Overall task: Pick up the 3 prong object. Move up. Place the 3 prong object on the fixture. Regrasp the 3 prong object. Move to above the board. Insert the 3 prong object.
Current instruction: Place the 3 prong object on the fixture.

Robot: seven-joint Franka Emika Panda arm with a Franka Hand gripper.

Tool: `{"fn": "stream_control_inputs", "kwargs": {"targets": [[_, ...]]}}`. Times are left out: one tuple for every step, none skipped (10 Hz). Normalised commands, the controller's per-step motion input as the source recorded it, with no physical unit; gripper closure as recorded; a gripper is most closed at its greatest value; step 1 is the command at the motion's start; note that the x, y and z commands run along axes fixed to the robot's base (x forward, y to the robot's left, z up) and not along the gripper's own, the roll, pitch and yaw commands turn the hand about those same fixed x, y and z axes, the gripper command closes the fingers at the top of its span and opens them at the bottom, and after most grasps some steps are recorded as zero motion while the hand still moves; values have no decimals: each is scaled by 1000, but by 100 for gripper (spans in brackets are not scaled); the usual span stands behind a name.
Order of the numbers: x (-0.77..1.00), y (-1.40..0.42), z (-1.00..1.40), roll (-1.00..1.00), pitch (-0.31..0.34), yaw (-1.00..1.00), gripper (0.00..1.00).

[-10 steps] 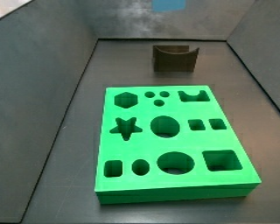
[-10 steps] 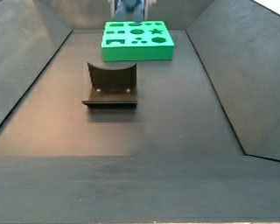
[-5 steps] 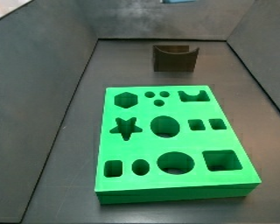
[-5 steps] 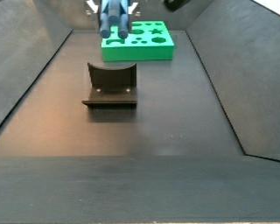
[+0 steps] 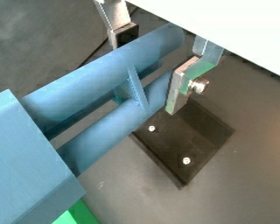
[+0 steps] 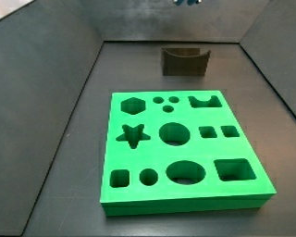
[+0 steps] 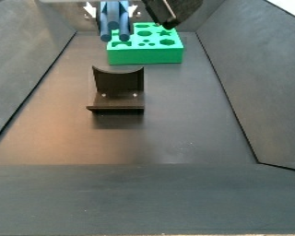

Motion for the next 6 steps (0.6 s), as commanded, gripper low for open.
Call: {"fn": "stream_control_inputs", "kwargs": {"targets": [[102, 68, -1000, -1000, 15, -142, 100], [108, 72, -1000, -1000, 30, -141, 100], [122, 76, -1000, -1000, 48, -144, 100], [128, 82, -1000, -1000, 51, -147, 100], [137, 90, -1000, -987, 49, -161, 100], [143, 94, -1000, -874, 40, -154, 100]]}}
